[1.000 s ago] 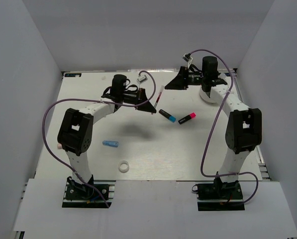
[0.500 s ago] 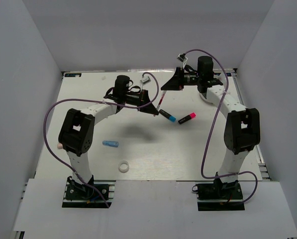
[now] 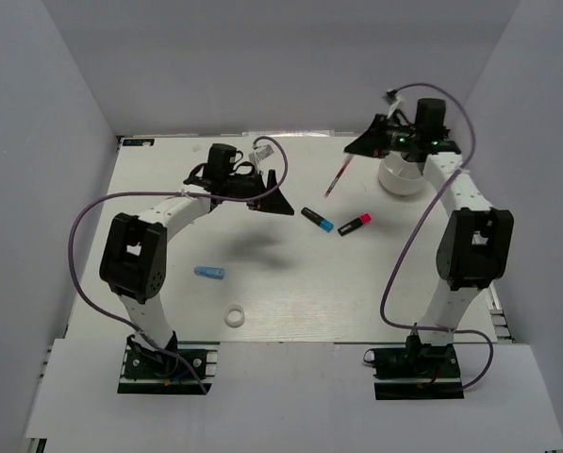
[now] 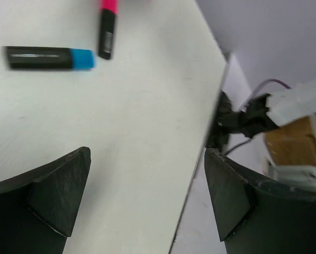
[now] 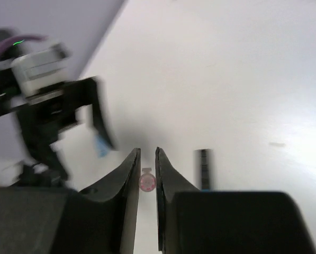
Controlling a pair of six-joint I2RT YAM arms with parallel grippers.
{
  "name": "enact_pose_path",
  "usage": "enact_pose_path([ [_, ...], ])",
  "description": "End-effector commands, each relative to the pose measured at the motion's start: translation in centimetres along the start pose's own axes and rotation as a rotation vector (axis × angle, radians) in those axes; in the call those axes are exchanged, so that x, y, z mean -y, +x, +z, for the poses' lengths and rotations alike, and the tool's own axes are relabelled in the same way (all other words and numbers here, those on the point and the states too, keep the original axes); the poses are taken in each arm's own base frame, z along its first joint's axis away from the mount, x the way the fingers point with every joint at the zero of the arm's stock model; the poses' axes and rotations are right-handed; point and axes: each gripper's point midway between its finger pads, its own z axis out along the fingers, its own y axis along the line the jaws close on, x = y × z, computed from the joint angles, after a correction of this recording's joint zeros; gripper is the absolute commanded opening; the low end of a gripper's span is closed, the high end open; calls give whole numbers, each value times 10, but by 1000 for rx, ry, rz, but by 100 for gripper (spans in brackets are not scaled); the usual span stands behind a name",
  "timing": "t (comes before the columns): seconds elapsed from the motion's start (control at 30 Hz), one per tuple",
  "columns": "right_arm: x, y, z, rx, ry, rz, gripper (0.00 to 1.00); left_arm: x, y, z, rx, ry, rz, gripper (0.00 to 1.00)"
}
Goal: Sort the stationery into containers
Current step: Place the pen in the storage box.
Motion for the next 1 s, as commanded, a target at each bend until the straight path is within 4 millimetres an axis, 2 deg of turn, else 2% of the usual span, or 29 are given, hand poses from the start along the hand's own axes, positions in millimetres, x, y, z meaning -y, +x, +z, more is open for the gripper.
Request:
enact_pose_path([
  [0.0,46,-77,-72,169,370,-233,0,4,-28,-33,85,-209,132,98],
  [0.03,53,-95,-85,197,446,-299,0,-3,-31,-37,99,-264,148,98],
  [0.07,75,-111,-112,242,574,-321,0,-5,-33,-42,112,-281,150,98],
  [0.1,85,-120,-122,259,628,-343,0,-4,-31,-44,120,-291,151,98],
  [0.13,86,-137,-134,299,678,-381,0,-3,-29,-45,123,-290,143,98],
  [0.2,107,-155,-162,343,803,-418,0,0,-28,-44,129,-272,144,98],
  [0.23,113,-161,-168,352,831,-432,0,2,-26,-45,129,-267,141,98],
  [0.27,112,-176,-179,379,874,-463,0,2,-26,-45,129,-268,139,98],
  [0.3,123,-177,-182,373,888,-460,0,2,-26,-46,132,-271,143,98],
  [0.37,126,-186,-188,385,902,-467,0,1,-28,-48,138,-295,153,98],
  [0.57,146,-175,-182,361,883,-440,0,-7,-24,-48,126,-318,149,98],
  [0.7,161,-160,-181,324,888,-418,0,-9,-25,-47,126,-321,150,98],
  [0.97,176,-132,-172,262,854,-372,0,-17,-27,-44,117,-334,142,98],
])
